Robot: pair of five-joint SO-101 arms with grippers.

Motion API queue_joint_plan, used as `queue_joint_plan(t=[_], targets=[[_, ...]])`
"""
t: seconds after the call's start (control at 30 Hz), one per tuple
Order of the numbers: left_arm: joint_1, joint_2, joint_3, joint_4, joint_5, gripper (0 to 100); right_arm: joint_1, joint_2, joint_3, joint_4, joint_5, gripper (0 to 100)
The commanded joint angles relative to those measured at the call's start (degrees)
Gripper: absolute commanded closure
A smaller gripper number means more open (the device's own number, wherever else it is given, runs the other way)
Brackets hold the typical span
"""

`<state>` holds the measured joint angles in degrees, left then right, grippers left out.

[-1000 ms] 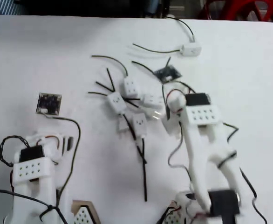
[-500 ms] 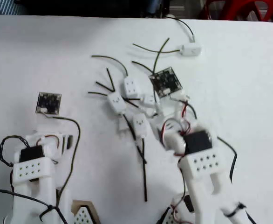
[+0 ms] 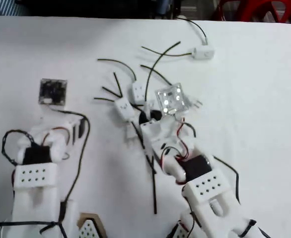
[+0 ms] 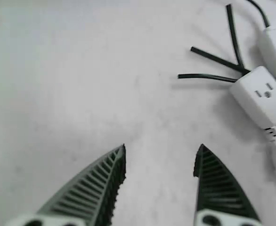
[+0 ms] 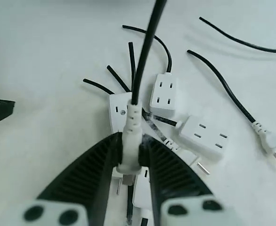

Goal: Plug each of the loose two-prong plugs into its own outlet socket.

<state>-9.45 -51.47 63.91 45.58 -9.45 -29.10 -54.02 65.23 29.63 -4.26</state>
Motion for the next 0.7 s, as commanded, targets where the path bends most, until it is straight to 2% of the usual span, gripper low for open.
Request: queue_joint_plan(t=[0.0, 0.33, 0.67], targets=[[5.14, -1.45, -3.6, -3.6, 0.44, 76, -1.19, -1.54, -0.53, -1.63, -2.11, 98.1], [11.65, -1.1, -3.6, -9.76, 0.44, 76, -9.27, -1.54, 0.7, -1.63, -2.46, 98.1], [19.03, -1.45, -3.96, -9.76, 0.26, 76, -12.88, -1.54, 1.93, -1.63, -2.46, 98.1]])
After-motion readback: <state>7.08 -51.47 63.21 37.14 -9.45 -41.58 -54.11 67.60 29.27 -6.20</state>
